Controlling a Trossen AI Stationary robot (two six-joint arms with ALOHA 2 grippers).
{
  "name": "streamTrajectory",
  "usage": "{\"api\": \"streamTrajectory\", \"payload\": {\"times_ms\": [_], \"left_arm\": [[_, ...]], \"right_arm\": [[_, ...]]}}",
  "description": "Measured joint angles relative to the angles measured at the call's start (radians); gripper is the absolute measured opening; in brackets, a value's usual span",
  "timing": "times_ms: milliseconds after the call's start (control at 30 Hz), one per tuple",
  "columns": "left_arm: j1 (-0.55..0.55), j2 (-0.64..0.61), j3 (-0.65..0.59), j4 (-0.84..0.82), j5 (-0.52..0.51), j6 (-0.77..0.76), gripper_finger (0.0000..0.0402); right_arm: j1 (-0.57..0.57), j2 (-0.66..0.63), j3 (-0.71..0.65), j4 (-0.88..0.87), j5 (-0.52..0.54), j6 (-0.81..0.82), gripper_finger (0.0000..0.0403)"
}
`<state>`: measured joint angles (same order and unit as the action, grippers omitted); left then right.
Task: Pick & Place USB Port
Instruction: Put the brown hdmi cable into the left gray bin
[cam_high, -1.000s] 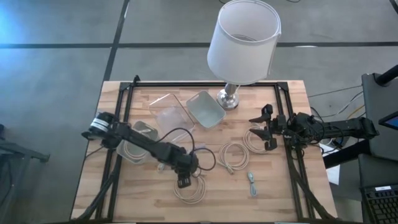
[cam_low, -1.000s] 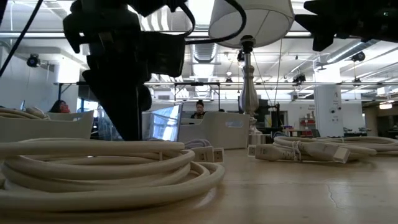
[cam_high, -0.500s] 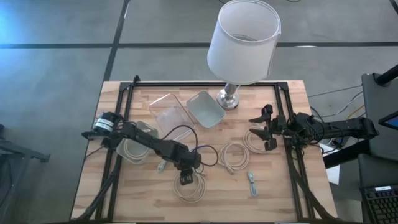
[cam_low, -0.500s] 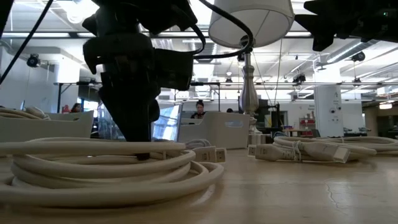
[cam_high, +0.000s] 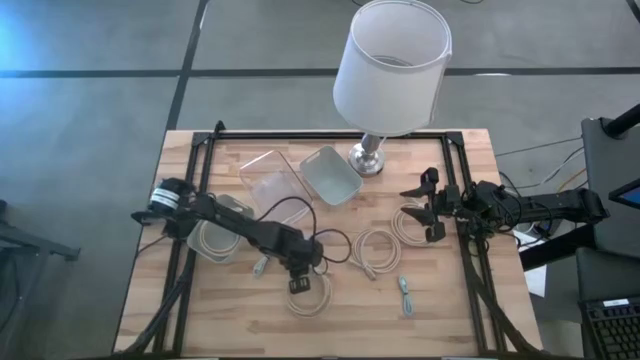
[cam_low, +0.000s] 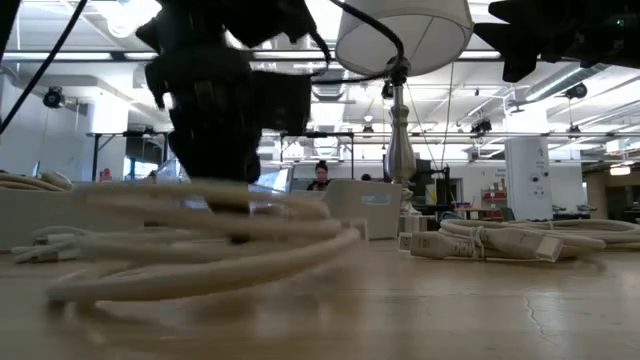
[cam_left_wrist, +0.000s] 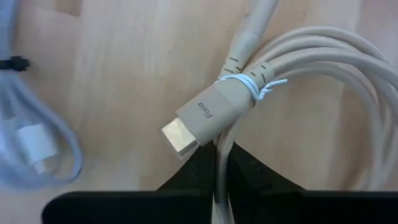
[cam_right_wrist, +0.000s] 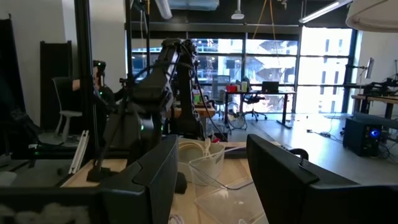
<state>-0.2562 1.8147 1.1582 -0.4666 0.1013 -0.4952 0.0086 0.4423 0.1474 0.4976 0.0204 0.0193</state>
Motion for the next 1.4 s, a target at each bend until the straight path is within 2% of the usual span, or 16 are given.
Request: {"api": "streamTrajectory", "payload": {"times_ms": [167,333,633,800,933,1067,1400], "left_arm": [[-0.003,-0.097,0.001,-0.091,-0.047,-0.01,0.0018],[-0.01,-0.223,0.001,-0.243,-0.157,-0.066,0.0019],[-0.059,-0.468,0.001,-0.624,-0.396,-0.266,0.0019],[-0.088,-0.561,0.001,-0.805,-0.451,-0.387,0.0019],[-0.098,-0.592,0.001,-0.962,-0.508,-0.493,0.0019],[-0.101,-0.587,0.001,-1.109,-0.514,-0.571,0.0019],[-0.1,-0.578,-0.022,-1.104,-0.55,-0.595,0.0019]], "right_arm": [[0.0,0.0,0.0,0.0,0.0,0.0,0.0187],[0.0,0.0,0.0,0.0,0.0,0.0,0.0187],[0.0,-0.001,0.0,-0.001,0.004,0.0,0.0187],[0.0,-0.001,0.0,-0.002,0.005,0.003,0.0187],[0.0,-0.001,0.0,-0.003,0.005,0.004,0.0187],[0.0,-0.001,0.0,-0.004,0.005,0.005,0.0187],[0.0,0.0,0.0,-0.015,0.005,0.008,0.0187]]}}
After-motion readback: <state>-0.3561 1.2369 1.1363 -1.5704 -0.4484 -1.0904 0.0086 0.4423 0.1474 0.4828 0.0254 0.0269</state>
